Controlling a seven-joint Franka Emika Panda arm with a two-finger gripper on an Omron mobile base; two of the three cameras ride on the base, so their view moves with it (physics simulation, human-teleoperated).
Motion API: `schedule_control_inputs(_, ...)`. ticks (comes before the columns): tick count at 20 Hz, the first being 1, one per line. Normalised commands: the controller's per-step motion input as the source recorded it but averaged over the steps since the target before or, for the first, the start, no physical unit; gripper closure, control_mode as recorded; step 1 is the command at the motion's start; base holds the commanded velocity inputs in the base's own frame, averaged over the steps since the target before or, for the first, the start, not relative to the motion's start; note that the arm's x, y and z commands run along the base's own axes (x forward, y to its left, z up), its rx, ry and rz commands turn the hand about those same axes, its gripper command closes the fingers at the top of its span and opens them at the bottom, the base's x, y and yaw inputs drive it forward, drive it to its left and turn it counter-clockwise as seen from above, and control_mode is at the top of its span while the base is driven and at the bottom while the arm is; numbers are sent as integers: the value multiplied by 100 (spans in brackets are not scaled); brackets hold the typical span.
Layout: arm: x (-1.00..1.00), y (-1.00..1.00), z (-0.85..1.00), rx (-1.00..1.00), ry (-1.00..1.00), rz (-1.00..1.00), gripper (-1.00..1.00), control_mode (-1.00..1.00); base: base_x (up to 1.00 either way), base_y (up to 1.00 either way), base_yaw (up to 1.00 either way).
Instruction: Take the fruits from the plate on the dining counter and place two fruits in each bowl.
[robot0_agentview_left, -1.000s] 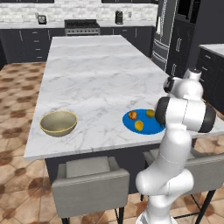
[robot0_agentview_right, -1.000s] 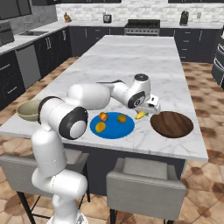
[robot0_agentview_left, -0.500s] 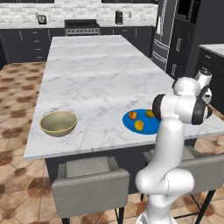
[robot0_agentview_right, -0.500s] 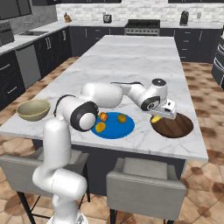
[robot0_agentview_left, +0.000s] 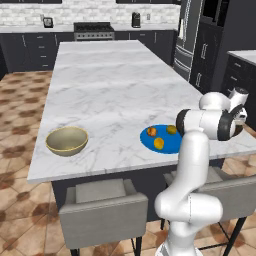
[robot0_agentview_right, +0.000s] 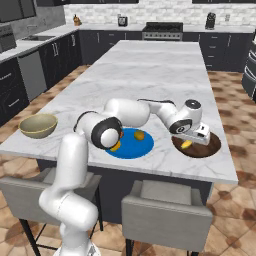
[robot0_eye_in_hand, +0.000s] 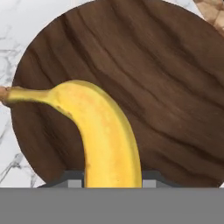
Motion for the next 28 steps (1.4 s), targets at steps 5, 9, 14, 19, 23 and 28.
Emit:
schedule_control_inputs(5, 4, 0, -23, 0, 0, -2, 100, -100, 0, 0, 0)
schedule_control_inputs(9, 0, 0, -1, 0, 0, 0, -100, -100, 0, 0, 0)
schedule_control_inputs(14, 2, 0, 15, 0, 0, 0, -100, -100, 0, 0, 0)
schedule_control_inputs(19, 0, 6, 57, 0, -1, -1, -100, -100, 0, 0, 0)
schedule_control_inputs(23, -31, 64, 45, -2, -8, -5, -100, -100, 0, 0, 0)
schedule_control_inputs(28, -52, 100, 15, -9, -5, -7, -100, -100, 0, 0, 0)
